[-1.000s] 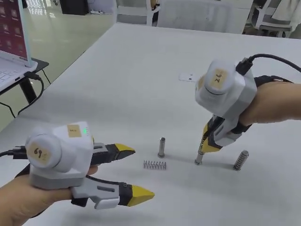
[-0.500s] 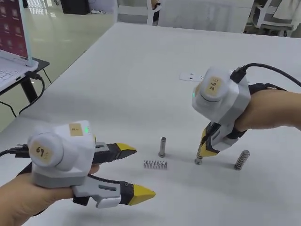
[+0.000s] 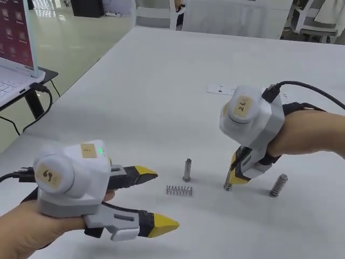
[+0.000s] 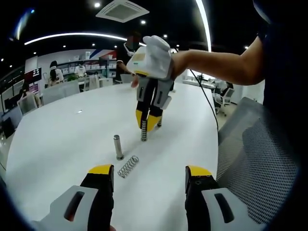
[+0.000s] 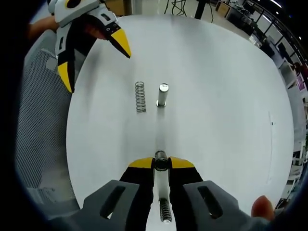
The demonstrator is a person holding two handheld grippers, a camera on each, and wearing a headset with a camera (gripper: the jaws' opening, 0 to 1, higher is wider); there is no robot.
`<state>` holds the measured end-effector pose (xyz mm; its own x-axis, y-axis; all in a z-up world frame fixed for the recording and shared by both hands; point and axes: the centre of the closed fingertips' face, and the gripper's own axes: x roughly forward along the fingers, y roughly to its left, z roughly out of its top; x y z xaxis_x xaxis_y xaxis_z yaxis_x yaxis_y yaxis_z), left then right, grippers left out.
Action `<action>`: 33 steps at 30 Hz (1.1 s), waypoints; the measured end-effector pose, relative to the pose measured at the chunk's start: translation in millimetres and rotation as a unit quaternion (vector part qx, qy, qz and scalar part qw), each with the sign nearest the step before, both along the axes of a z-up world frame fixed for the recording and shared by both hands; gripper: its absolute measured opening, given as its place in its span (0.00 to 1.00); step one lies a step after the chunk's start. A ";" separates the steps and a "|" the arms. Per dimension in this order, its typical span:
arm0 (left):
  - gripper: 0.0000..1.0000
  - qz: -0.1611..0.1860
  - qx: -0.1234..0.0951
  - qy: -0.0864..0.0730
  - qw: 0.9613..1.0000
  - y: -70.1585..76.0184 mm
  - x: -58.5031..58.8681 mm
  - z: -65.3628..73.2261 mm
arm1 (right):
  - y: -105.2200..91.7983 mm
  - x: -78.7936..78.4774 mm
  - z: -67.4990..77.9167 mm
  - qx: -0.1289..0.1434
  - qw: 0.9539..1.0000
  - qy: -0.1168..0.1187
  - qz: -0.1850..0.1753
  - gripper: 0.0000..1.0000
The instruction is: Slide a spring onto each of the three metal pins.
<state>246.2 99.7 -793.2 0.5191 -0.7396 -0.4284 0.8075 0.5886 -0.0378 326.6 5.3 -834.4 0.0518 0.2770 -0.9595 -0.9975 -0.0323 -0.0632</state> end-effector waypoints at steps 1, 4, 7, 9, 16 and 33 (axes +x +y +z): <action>0.55 0.000 0.000 0.000 1.000 -0.1 0.0 0.0 | -0.1 0.0 -0.5 0.000 1.000 0.001 -0.001 0.09; 0.55 -0.001 0.001 0.000 1.000 -0.3 0.2 0.3 | -0.4 0.5 -2.3 0.000 1.000 0.002 -0.002 0.09; 0.55 -0.001 0.001 0.000 1.000 -0.3 0.1 0.6 | -0.8 0.2 -4.0 0.000 1.000 0.004 -0.003 0.09; 0.55 -0.001 0.001 0.000 1.000 -0.1 0.1 0.8 | -1.2 -0.3 -5.4 -0.002 1.000 0.005 -0.004 0.09; 0.55 0.000 0.002 0.000 1.000 0.0 -0.8 0.2 | -0.2 -0.2 -4.9 0.002 1.000 0.006 -0.005 0.09; 0.55 0.001 0.001 0.000 1.000 0.4 -0.2 -0.1 | 0.4 -0.5 -5.4 0.010 1.000 0.008 -0.007 0.17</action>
